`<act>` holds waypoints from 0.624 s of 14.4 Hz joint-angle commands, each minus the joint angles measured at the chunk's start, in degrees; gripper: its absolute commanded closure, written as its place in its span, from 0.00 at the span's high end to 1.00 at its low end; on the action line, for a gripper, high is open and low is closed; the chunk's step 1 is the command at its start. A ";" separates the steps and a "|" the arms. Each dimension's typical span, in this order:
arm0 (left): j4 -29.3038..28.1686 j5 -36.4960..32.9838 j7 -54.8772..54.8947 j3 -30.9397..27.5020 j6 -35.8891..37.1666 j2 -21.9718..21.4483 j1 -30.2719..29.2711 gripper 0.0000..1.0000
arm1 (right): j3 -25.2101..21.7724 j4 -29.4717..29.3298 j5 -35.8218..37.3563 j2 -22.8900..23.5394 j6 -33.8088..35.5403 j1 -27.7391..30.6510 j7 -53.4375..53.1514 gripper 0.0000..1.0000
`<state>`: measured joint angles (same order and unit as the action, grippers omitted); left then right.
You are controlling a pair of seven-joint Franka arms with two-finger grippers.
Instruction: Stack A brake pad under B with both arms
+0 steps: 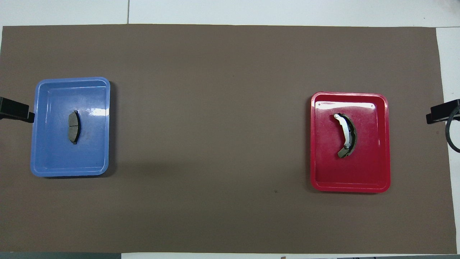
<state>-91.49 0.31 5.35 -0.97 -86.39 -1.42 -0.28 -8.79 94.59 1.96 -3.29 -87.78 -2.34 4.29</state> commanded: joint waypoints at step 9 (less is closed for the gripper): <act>-1.67 0.30 0.01 -0.26 -2.71 -1.21 0.10 0.99 | 0.17 1.30 0.67 -0.57 -1.08 0.23 0.37 1.00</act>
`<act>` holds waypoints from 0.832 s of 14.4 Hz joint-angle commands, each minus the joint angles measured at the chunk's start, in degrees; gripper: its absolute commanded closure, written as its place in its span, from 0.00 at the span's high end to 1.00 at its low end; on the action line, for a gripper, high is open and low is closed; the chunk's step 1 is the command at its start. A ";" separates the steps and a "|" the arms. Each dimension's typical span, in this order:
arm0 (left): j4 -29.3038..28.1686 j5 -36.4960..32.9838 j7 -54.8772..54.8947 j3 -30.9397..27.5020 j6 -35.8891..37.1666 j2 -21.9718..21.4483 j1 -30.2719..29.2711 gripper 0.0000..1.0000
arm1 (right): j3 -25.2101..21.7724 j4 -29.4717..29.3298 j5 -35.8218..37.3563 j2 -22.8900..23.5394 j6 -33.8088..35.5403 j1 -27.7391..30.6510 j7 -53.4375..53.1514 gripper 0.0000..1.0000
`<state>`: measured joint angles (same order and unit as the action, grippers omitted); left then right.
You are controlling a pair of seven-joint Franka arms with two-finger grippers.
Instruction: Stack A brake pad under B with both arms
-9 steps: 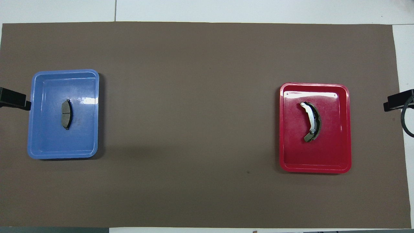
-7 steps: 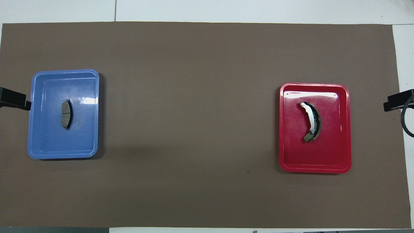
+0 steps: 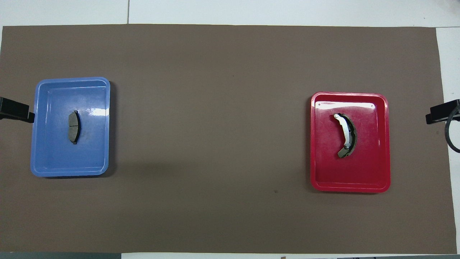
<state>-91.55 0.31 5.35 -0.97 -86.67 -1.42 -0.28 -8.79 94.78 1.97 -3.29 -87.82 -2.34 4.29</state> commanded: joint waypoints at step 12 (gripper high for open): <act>-20.68 0.30 0.98 -0.35 -30.38 4.31 -2.35 1.00 | 0.88 18.13 -0.29 -2.87 -18.06 -5.91 -5.25 1.00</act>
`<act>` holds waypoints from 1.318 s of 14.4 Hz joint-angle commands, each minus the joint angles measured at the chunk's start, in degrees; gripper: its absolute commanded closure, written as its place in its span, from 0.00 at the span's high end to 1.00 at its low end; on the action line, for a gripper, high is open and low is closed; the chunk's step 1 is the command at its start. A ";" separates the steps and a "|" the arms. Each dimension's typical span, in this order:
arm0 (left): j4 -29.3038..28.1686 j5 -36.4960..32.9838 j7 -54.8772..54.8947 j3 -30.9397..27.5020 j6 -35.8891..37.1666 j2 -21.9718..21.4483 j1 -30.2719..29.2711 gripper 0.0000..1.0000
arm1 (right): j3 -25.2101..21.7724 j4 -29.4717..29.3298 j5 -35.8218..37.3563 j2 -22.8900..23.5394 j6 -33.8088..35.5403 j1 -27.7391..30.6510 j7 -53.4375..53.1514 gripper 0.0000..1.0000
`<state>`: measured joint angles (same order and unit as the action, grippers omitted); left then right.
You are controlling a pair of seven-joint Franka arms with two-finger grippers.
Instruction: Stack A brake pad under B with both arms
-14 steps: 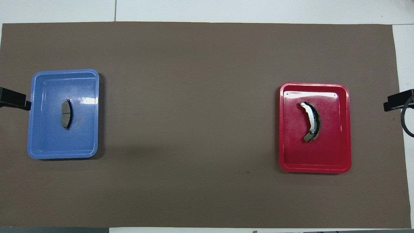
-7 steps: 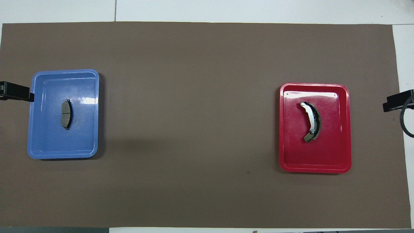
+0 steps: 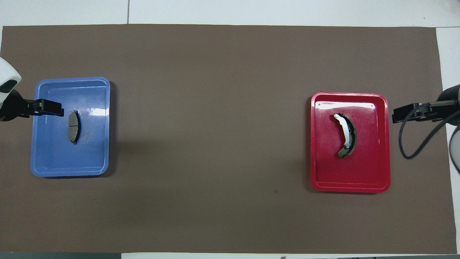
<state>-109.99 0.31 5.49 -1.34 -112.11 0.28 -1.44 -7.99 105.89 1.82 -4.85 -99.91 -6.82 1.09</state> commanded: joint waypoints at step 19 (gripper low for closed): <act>-16.04 0.30 3.83 0.02 -26.50 11.14 -5.76 0.89 | 0.08 24.45 -5.33 11.79 -35.88 -1.80 2.60 0.81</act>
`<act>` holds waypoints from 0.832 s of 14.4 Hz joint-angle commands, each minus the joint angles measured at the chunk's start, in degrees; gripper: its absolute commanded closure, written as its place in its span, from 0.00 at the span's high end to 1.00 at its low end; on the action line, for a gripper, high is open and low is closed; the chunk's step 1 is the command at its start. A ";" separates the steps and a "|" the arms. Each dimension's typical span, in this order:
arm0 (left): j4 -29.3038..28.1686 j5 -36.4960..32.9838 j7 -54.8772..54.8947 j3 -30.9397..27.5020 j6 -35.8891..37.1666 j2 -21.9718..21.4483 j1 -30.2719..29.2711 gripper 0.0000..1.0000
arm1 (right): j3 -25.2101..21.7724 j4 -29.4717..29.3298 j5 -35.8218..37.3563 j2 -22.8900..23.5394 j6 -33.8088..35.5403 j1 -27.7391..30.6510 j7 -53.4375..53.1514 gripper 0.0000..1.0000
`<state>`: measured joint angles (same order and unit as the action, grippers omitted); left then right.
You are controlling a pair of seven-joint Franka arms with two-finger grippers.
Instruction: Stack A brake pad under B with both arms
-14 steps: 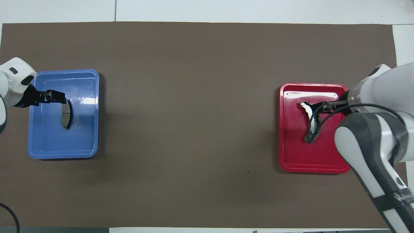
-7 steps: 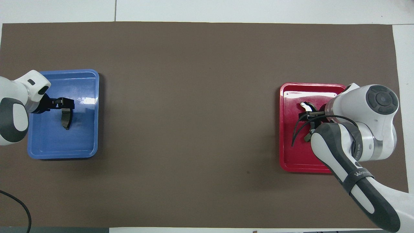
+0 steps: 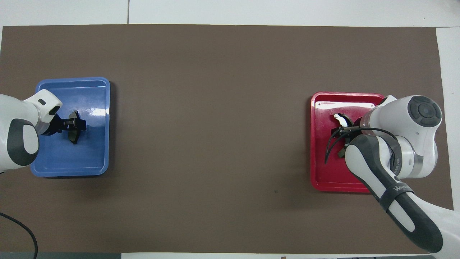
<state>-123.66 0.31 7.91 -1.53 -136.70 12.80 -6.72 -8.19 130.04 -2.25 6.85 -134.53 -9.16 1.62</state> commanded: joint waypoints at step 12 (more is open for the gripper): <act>6.48 0.31 -1.13 0.30 9.59 -4.28 6.44 0.01 | 0.28 0.57 -1.35 0.09 -2.31 0.73 5.76 0.53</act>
<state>-120.53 0.31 8.01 -0.74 -132.12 9.82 -3.65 -8.23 130.04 -2.26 6.98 -135.78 -9.07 4.79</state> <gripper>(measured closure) 0.608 0.405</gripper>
